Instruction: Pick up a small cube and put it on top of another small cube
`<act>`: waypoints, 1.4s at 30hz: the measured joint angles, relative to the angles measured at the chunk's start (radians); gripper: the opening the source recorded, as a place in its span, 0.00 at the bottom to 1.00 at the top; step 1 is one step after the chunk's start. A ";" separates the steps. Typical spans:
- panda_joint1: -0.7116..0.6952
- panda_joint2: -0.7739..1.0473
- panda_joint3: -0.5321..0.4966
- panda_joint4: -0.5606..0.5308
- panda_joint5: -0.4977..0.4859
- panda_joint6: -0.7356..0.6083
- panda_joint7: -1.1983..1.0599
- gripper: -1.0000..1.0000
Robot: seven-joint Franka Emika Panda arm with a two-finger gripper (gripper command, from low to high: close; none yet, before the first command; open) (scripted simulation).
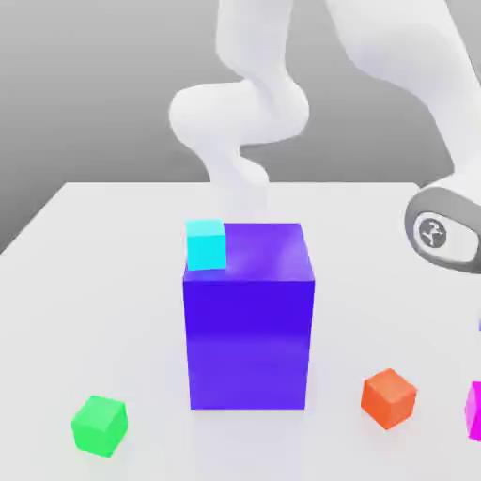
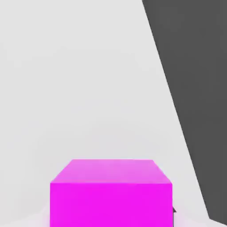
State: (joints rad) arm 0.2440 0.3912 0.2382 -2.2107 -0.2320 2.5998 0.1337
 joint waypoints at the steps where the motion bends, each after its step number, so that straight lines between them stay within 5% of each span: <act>1: -0.018 -0.005 -0.004 -0.005 -0.003 -0.001 -0.032 0.00; 18: -0.344 -0.134 -0.067 -0.114 0.023 -0.006 -0.642 0.00; 35: -0.662 -0.285 -0.161 -0.257 0.218 0.014 -1.377 0.00; 42: -0.699 -0.193 -0.192 -0.293 0.205 0.107 -1.421 0.00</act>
State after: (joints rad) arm -0.4552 0.1985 0.0459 -2.5036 -0.0272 2.7067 -1.2871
